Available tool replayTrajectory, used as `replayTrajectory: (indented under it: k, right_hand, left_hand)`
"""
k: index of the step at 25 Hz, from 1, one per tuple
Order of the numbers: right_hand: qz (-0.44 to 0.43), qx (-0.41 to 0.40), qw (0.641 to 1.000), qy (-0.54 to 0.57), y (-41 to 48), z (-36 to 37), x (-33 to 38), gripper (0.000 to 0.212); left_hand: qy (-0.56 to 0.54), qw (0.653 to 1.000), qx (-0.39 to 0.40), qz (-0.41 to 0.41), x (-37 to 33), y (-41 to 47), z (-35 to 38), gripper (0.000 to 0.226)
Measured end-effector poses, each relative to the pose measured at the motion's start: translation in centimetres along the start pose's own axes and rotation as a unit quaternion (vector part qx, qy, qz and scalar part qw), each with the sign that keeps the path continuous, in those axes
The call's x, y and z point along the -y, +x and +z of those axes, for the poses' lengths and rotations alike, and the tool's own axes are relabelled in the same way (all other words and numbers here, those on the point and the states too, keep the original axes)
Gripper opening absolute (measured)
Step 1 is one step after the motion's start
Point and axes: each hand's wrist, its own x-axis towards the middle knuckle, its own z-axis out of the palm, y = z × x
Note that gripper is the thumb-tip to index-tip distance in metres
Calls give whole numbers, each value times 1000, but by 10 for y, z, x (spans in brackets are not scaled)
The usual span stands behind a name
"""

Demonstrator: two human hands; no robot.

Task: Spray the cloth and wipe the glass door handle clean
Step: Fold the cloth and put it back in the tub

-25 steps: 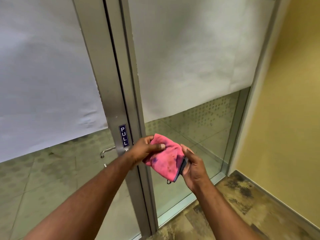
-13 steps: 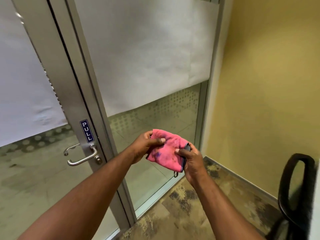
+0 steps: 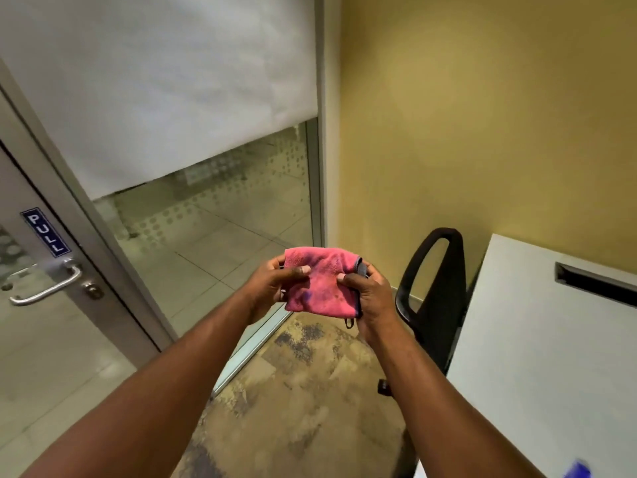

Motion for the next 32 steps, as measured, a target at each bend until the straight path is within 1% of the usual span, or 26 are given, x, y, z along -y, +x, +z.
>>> replayTrajectory:
  k: [2, 5, 7, 11, 15, 17, 19, 21, 22, 25, 27, 29, 32]
  right_hand:
    - [4, -25, 1000, 2, -19, -34, 6, 47]
    - [1, -66, 998, 7, -44, -84, 12, 35]
    - [-7, -90, 996, -2, -57, -111, 15, 28]
    - [14, -151, 987, -47, -82, -159, 17, 37]
    - [55, -188, 973, -124, -102, -198, 13, 40]
    - [68, -210, 960, -171, -112, -213, 8, 42]
    - [64, -233, 939, -245, -121, -225, 2, 41]
    - [68, -237, 909, -337, -127, -238, -2, 42]
    - [75, -228, 894, -379, -130, -245, -4, 40]
    - [113, -194, 847, -483, -133, -264, -7, 27]
    - [137, -176, 809, -544, -136, -272, -12, 17]
    - [161, -154, 776, -589, -139, -277, -19, 19]
    - [194, -118, 733, -642, -136, -279, -26, 26]
  left_hand:
    - [6, 1000, 23, -10, 15, -7, 33, 33]
    - [6, 998, 58, -28, 34, -14, 85, 42]
    - [9, 996, 76, -39, 44, -15, 111, 43]
    - [69, 989, 117, -64, 72, -18, 152, 26]
    - [115, 978, 147, -99, 108, -27, 175, 31]
    - [121, 972, 162, -118, 127, -33, 185, 26]
    - [132, 963, 184, -143, 147, -38, 194, 21]
    - [151, 952, 210, -164, 165, -42, 206, 28]
    - [155, 947, 220, -174, 176, -44, 213, 31]
    - [151, 932, 246, -219, 206, -49, 233, 21]
    - [163, 916, 268, -251, 226, -53, 248, 21]
    - [190, 901, 281, -270, 243, -59, 263, 22]
    - [212, 894, 282, -276, 262, -65, 279, 29]
